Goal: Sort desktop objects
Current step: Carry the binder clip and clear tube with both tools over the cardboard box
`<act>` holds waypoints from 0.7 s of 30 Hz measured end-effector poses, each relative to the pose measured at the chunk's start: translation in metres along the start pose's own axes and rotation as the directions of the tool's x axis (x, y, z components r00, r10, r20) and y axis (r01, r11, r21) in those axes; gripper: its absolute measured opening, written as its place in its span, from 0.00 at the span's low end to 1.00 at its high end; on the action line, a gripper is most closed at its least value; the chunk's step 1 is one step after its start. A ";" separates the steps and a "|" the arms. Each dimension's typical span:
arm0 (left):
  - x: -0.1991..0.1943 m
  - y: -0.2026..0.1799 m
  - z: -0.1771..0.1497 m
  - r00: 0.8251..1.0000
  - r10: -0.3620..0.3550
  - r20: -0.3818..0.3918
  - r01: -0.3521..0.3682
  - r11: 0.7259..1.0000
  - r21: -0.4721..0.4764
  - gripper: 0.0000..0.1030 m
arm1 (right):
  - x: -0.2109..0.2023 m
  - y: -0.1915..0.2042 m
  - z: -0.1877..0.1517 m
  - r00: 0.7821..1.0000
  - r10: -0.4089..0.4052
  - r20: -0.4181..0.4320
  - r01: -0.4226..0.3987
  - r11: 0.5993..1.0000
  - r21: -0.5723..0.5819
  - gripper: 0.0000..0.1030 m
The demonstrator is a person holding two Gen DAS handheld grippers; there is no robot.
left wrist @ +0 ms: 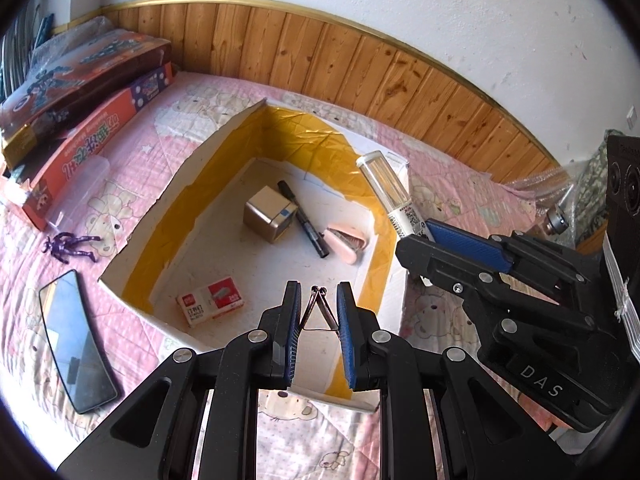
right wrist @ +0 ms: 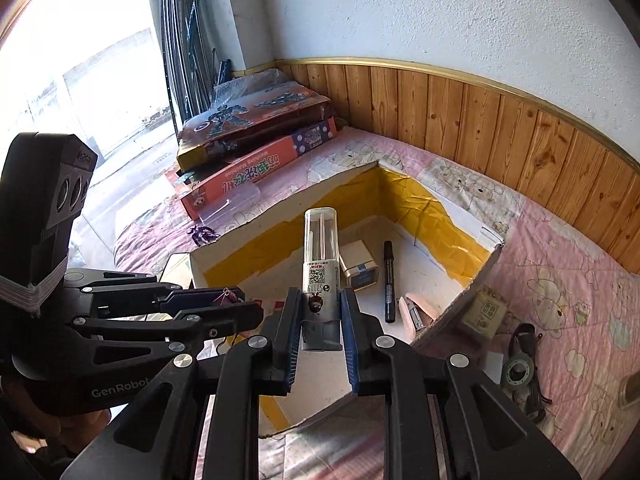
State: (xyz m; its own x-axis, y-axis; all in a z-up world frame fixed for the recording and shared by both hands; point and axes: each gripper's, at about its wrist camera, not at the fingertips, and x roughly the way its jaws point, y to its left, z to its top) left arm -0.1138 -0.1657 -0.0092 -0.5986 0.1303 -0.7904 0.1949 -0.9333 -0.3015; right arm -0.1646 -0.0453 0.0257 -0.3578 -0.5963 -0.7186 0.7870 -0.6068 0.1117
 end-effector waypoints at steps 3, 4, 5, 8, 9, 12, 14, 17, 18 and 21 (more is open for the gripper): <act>0.010 0.007 0.008 0.999 -0.010 -0.031 0.009 1.000 -0.020 0.18 | 0.013 -0.005 0.007 1.000 -0.011 -0.019 0.011 1.000 -0.008 0.20; 0.013 0.008 0.010 0.999 -0.015 -0.039 0.014 1.000 -0.027 0.18 | 0.017 -0.008 0.010 1.000 -0.015 -0.025 0.015 1.000 -0.012 0.20; 0.016 0.009 0.013 0.999 -0.019 -0.047 0.017 0.999 -0.031 0.18 | 0.021 -0.011 0.012 0.999 -0.022 -0.032 0.021 1.000 -0.014 0.20; 0.025 0.013 0.019 0.997 -0.031 -0.070 0.028 0.999 -0.042 0.18 | 0.035 -0.020 0.019 0.998 -0.039 -0.054 0.038 0.999 -0.020 0.20; 0.028 0.013 0.021 0.996 -0.034 -0.079 0.031 0.999 -0.044 0.18 | 0.040 -0.022 0.022 0.997 -0.045 -0.063 0.043 0.999 -0.022 0.20; 0.037 0.014 0.024 0.993 -0.051 -0.108 0.046 0.997 -0.054 0.18 | 0.053 -0.031 0.027 0.995 -0.060 -0.085 0.057 0.998 -0.029 0.20; 0.045 0.015 0.024 0.989 -0.069 -0.134 0.060 0.996 -0.067 0.18 | 0.061 -0.037 0.030 0.993 -0.064 -0.102 0.062 0.998 -0.028 0.20; 0.055 0.017 0.023 0.982 -0.077 -0.170 0.064 0.995 -0.078 0.18 | 0.071 -0.042 0.031 0.991 -0.037 -0.130 0.036 0.999 -0.013 0.20; 0.058 0.019 0.023 0.981 -0.073 -0.181 0.060 0.995 -0.080 0.18 | 0.074 -0.042 0.031 0.989 -0.025 -0.144 0.023 1.000 -0.015 0.20; 0.065 0.025 0.025 0.979 -0.046 -0.199 0.030 0.996 -0.086 0.18 | 0.081 -0.035 0.025 0.983 -0.011 -0.184 0.004 0.999 -0.039 0.20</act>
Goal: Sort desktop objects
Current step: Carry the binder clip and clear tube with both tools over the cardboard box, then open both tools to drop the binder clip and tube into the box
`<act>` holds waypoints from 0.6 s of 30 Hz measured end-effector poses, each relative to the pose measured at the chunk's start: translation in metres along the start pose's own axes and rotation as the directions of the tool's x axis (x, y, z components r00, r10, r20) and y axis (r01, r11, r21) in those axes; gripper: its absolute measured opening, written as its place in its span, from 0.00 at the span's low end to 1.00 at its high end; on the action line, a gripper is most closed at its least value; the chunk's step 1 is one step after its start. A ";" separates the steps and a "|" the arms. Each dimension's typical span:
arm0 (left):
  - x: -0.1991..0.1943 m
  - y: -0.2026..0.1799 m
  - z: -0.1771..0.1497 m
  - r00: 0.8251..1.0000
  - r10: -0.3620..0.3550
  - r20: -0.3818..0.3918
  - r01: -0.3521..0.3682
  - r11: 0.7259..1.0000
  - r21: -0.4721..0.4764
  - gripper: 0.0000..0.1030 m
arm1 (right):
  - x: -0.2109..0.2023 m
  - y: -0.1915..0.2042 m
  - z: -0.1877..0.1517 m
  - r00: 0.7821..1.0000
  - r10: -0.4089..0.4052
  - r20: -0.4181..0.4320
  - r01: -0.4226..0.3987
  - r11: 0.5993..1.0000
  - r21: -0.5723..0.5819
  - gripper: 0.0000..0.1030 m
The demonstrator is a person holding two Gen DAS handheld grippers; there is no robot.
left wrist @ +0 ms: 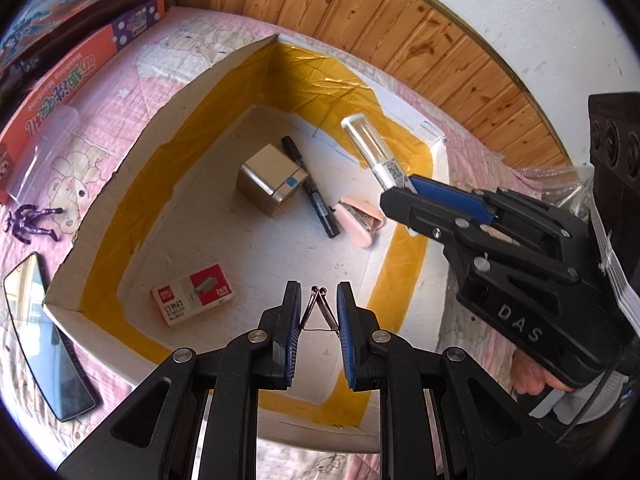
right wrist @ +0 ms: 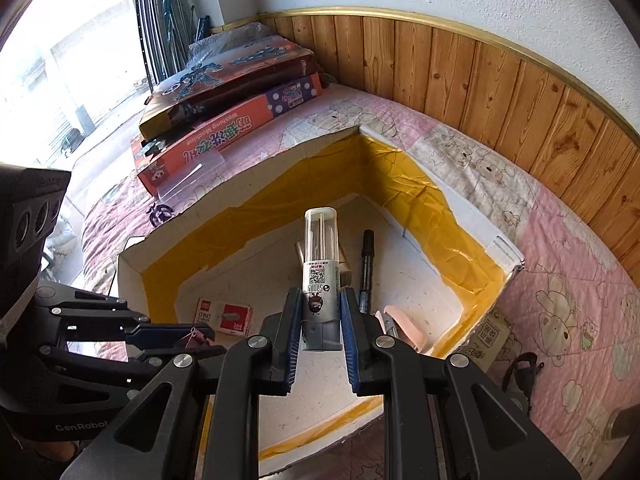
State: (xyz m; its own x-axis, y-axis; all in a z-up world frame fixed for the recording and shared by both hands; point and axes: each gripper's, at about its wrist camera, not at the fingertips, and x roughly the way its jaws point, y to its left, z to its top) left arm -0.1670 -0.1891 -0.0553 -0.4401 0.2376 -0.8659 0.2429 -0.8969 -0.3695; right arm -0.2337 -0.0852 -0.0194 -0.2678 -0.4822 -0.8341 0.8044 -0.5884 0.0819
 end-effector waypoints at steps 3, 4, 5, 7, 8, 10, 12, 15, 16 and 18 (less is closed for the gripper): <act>0.004 0.010 0.007 1.000 0.030 -0.005 -0.030 0.999 -0.017 0.18 | 0.006 0.007 -0.005 0.999 0.001 -0.036 -0.002 1.000 -0.029 0.20; 0.005 0.013 0.009 0.999 0.034 -0.008 -0.035 0.999 -0.023 0.18 | 0.008 0.009 -0.007 0.999 -0.003 -0.048 0.001 0.999 -0.044 0.20; 0.007 0.016 0.011 0.999 0.034 -0.015 -0.035 0.999 -0.033 0.18 | 0.010 0.011 -0.009 0.998 -0.006 -0.062 0.002 0.998 -0.059 0.20; 0.012 0.022 0.013 0.999 0.028 -0.033 -0.029 0.998 -0.050 0.18 | 0.014 0.015 -0.013 0.996 -0.010 -0.088 0.003 0.997 -0.082 0.20; 0.014 0.023 0.014 0.999 0.019 -0.045 -0.022 0.998 -0.060 0.18 | 0.016 0.016 -0.016 0.995 -0.013 -0.101 0.004 0.996 -0.093 0.20; 0.020 0.024 0.014 0.997 -0.002 -0.076 -0.003 0.997 -0.072 0.18 | 0.020 0.016 -0.020 0.992 -0.018 -0.122 0.005 0.995 -0.102 0.20; 0.027 0.023 0.012 0.994 -0.022 -0.111 0.014 0.997 -0.079 0.18 | 0.024 0.015 -0.023 0.990 -0.017 -0.139 0.003 0.995 -0.104 0.20; 0.037 0.022 0.008 0.986 -0.050 -0.160 0.037 0.996 -0.083 0.18 | 0.027 0.012 -0.024 0.987 -0.022 -0.158 0.006 0.995 -0.101 0.20; 0.038 0.020 0.006 0.985 -0.049 -0.167 0.036 0.996 -0.077 0.18 | 0.029 0.010 -0.025 0.987 -0.020 -0.162 0.004 0.995 -0.097 0.20; 0.040 0.017 0.004 0.983 -0.047 -0.177 0.035 0.997 -0.068 0.17 | 0.031 0.008 -0.025 0.985 -0.016 -0.170 0.001 0.996 -0.091 0.20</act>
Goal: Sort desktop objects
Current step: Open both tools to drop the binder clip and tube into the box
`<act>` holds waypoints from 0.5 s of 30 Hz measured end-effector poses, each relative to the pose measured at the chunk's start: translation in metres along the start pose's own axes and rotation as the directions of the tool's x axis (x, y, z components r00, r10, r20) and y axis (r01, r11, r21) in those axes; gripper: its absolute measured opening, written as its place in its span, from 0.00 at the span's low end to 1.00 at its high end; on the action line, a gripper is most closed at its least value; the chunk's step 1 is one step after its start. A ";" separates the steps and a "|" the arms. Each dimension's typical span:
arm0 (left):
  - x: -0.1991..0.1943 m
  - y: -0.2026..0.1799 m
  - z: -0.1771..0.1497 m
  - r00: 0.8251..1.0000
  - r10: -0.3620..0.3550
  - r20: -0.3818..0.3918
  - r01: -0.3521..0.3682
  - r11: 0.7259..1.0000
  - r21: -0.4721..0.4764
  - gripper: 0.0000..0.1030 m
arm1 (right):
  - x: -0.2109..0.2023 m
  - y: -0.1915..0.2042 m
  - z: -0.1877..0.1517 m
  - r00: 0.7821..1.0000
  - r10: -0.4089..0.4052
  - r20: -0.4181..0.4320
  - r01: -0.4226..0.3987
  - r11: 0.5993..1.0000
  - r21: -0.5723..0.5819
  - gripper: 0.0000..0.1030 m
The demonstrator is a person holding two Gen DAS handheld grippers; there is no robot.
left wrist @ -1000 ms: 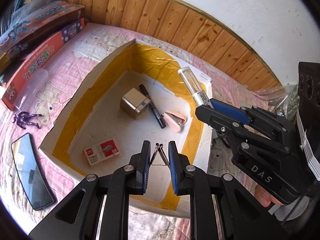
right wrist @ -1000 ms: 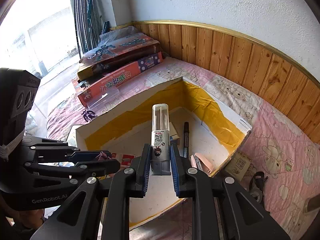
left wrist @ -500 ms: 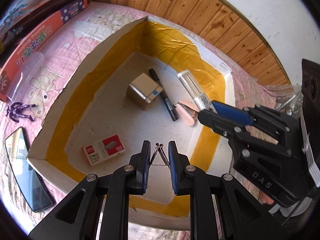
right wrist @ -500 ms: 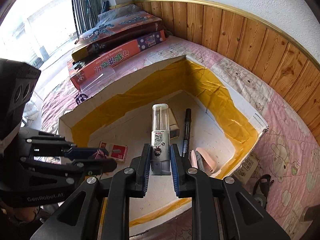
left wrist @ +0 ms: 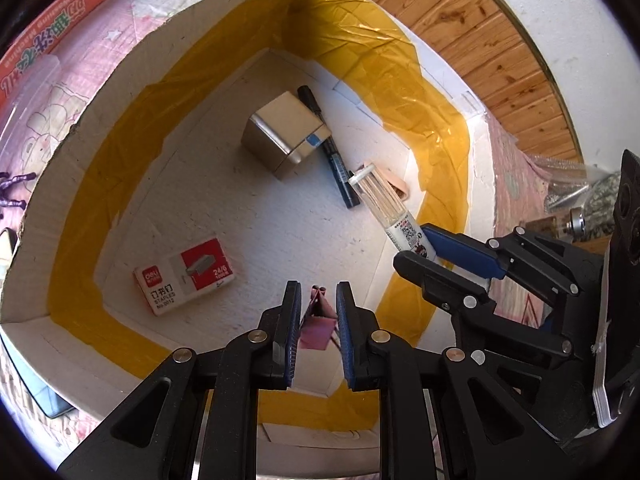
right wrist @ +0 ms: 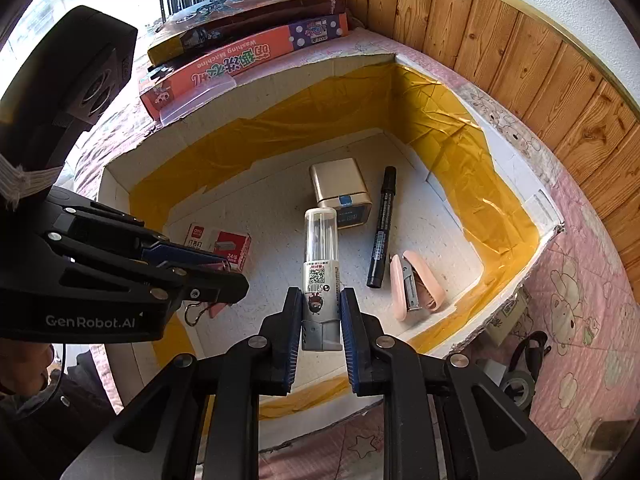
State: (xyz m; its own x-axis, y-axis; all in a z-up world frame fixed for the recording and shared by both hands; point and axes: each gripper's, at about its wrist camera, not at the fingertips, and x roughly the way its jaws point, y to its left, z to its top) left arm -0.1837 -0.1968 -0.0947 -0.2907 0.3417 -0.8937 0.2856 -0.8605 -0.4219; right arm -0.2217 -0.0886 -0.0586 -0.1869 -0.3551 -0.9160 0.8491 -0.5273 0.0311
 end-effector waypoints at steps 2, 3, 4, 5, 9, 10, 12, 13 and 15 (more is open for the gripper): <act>0.000 -0.002 -0.002 1.000 0.001 -0.007 -0.001 1.000 0.005 0.16 | 0.002 -0.001 -0.001 1.000 0.002 -0.002 -0.002 1.000 0.006 0.20; -0.001 -0.002 -0.003 1.000 0.005 -0.009 -0.005 1.000 0.001 0.19 | 0.002 -0.001 -0.001 1.000 0.002 -0.003 -0.002 1.000 0.013 0.20; 0.000 -0.001 -0.003 1.000 0.003 -0.015 -0.003 1.000 -0.008 0.26 | 0.002 -0.002 -0.001 1.000 0.003 -0.001 -0.003 1.000 0.020 0.21; -0.001 0.001 -0.004 1.000 0.007 -0.020 -0.007 1.000 -0.018 0.32 | 0.002 -0.004 -0.002 1.000 0.002 0.001 -0.002 1.000 0.029 0.21; -0.008 0.002 -0.008 1.000 0.018 -0.004 -0.018 1.000 -0.016 0.32 | -0.003 -0.009 -0.006 1.000 0.011 0.018 -0.012 0.998 0.065 0.21; -0.011 0.002 -0.009 1.000 0.019 0.000 -0.019 1.000 -0.013 0.32 | -0.006 -0.010 -0.006 1.000 0.010 0.025 -0.012 0.997 0.071 0.22; -0.015 0.000 -0.011 1.000 0.025 0.007 -0.025 1.000 -0.008 0.32 | -0.011 -0.012 -0.008 0.999 0.012 0.035 -0.015 0.997 0.081 0.22; -0.016 -0.001 -0.013 1.000 0.026 0.009 -0.026 1.000 -0.006 0.32 | -0.014 -0.012 -0.010 0.999 0.010 0.042 -0.014 0.996 0.086 0.22; -0.020 -0.005 -0.016 0.999 0.032 0.020 -0.032 0.999 0.002 0.32 | -0.021 -0.013 -0.012 0.998 0.009 0.054 -0.014 0.995 0.094 0.23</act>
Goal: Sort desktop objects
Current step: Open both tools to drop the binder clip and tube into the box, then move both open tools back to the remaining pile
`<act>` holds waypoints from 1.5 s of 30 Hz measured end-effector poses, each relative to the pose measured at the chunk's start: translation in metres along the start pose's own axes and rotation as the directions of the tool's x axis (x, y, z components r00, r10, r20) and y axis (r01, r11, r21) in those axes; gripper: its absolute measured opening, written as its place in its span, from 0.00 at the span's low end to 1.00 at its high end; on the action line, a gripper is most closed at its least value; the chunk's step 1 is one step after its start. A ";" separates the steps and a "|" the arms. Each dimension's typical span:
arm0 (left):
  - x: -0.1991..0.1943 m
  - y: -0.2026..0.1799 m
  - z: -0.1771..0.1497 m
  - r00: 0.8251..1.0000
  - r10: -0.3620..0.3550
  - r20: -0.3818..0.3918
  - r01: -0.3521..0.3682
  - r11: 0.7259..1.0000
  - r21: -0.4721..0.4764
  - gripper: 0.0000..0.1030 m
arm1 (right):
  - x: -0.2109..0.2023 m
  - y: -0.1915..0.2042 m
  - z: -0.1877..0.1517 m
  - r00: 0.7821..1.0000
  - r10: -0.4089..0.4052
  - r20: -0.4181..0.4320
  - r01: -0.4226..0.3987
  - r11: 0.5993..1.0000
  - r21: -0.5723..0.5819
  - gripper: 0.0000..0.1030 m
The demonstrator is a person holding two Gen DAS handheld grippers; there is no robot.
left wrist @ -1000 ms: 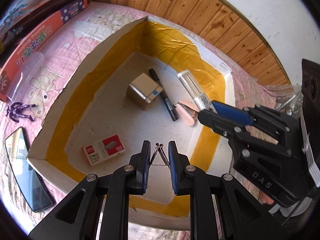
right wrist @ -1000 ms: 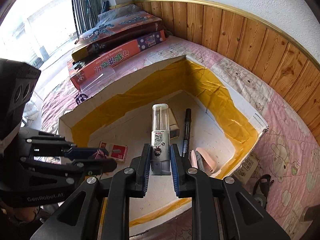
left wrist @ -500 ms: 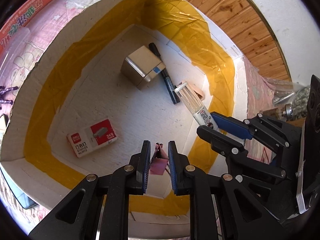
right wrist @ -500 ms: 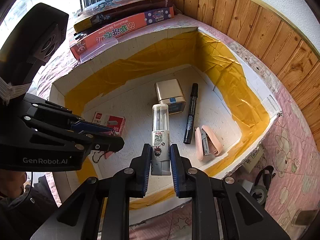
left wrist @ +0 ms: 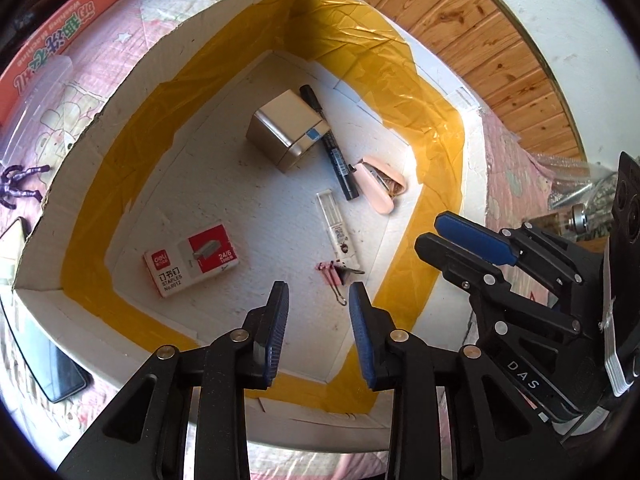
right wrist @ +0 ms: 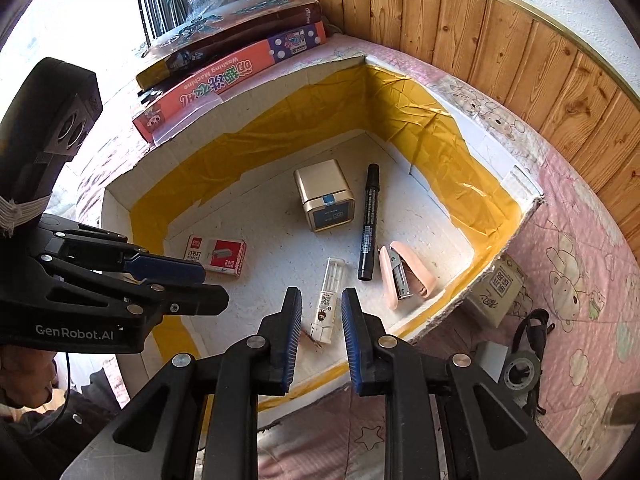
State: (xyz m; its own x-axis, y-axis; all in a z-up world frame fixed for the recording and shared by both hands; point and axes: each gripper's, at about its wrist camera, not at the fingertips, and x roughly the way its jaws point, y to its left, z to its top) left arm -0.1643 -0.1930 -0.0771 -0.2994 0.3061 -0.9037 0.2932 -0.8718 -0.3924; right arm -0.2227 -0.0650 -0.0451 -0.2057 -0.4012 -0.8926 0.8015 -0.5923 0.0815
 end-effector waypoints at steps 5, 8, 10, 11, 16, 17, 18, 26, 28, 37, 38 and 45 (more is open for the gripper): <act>-0.011 -0.017 -0.012 0.999 0.027 0.036 -0.029 0.998 0.048 0.32 | -0.014 0.000 -0.009 0.999 0.021 0.024 -0.021 1.000 0.020 0.26; -0.020 -0.028 -0.021 0.994 0.067 0.081 -0.074 0.993 0.087 0.32 | -0.022 0.001 -0.017 0.998 0.040 0.047 -0.042 0.999 0.035 0.28; -0.026 -0.034 -0.026 0.990 0.092 0.110 -0.104 0.989 0.110 0.32 | -0.029 0.001 -0.023 0.997 0.046 0.069 -0.049 0.998 0.047 0.30; -0.029 -0.037 -0.029 0.987 0.101 0.125 -0.116 0.986 0.118 0.32 | -0.033 0.001 -0.026 0.995 0.052 0.081 -0.056 0.997 0.054 0.30; -0.047 -0.049 -0.045 0.973 0.128 0.194 -0.158 0.976 0.152 0.32 | -0.058 0.001 -0.040 0.986 0.061 0.157 -0.074 0.994 0.081 0.32; -0.050 -0.052 -0.048 0.969 0.134 0.210 -0.168 0.973 0.157 0.32 | -0.064 0.002 -0.043 0.983 0.062 0.175 -0.078 0.993 0.085 0.32; -0.053 -0.055 -0.052 0.965 0.136 0.223 -0.174 0.971 0.162 0.32 | -0.069 0.004 -0.046 0.979 0.063 0.193 -0.080 0.993 0.086 0.33; -0.068 -0.074 -0.083 0.952 0.124 0.281 -0.183 0.963 0.196 0.32 | -0.096 0.013 -0.078 0.955 0.064 0.291 -0.102 0.988 0.115 0.35; -0.071 -0.079 -0.091 0.947 0.125 0.297 -0.192 0.959 0.207 0.32 | -0.100 0.014 -0.088 0.950 0.068 0.305 -0.111 0.986 0.127 0.35; -0.070 -0.107 -0.121 0.945 0.084 0.317 -0.177 0.945 0.277 0.33 | -0.114 0.002 -0.144 0.928 0.048 0.369 -0.143 0.962 0.234 0.38; -0.067 -0.111 -0.124 0.947 0.078 0.312 -0.171 0.943 0.284 0.33 | -0.114 -0.001 -0.150 0.928 0.046 0.369 -0.146 0.958 0.248 0.38; -0.044 -0.146 -0.133 0.961 0.058 0.269 -0.153 0.926 0.345 0.33 | -0.114 -0.028 -0.186 0.928 0.010 0.371 -0.146 0.929 0.340 0.38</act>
State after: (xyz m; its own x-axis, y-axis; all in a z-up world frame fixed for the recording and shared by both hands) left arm -0.0728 -0.0283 -0.0029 -0.5147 0.1407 -0.8457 0.0037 -0.9861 -0.1663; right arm -0.1174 0.1278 -0.0278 -0.3914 -0.6380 -0.6632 0.5841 -0.7291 0.3566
